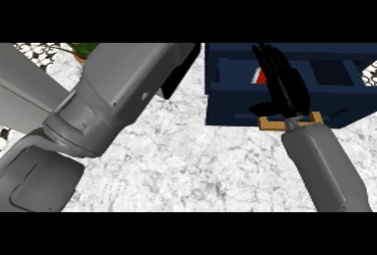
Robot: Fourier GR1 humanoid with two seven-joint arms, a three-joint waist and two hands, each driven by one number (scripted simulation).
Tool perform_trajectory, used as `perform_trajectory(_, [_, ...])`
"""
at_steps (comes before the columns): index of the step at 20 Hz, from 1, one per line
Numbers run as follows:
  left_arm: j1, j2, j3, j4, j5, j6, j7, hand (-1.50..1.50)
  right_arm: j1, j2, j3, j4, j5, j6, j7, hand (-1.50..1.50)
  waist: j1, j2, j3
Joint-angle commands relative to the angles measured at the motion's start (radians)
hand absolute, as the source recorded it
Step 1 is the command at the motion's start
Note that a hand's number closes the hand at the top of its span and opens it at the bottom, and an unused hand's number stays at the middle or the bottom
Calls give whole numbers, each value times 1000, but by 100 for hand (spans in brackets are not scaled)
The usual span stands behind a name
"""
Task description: Pick up the can, place it into the drawer and close the drawer
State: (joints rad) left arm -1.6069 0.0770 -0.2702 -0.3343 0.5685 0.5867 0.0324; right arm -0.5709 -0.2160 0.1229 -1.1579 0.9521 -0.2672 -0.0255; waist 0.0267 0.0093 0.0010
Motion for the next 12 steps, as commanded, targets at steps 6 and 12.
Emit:
perform_trajectory(6, [72, 56, -13, -87, -32, -10, 41, -150, -252, 45, -99, 402, 101, -263, -4, -150, 42, 1, 0])
perform_trajectory(12, [154, 145, -18, -175, -41, -70, 96, -150, -386, 22, -141, 541, 112, -323, -27, -150, 42, -5, -1])
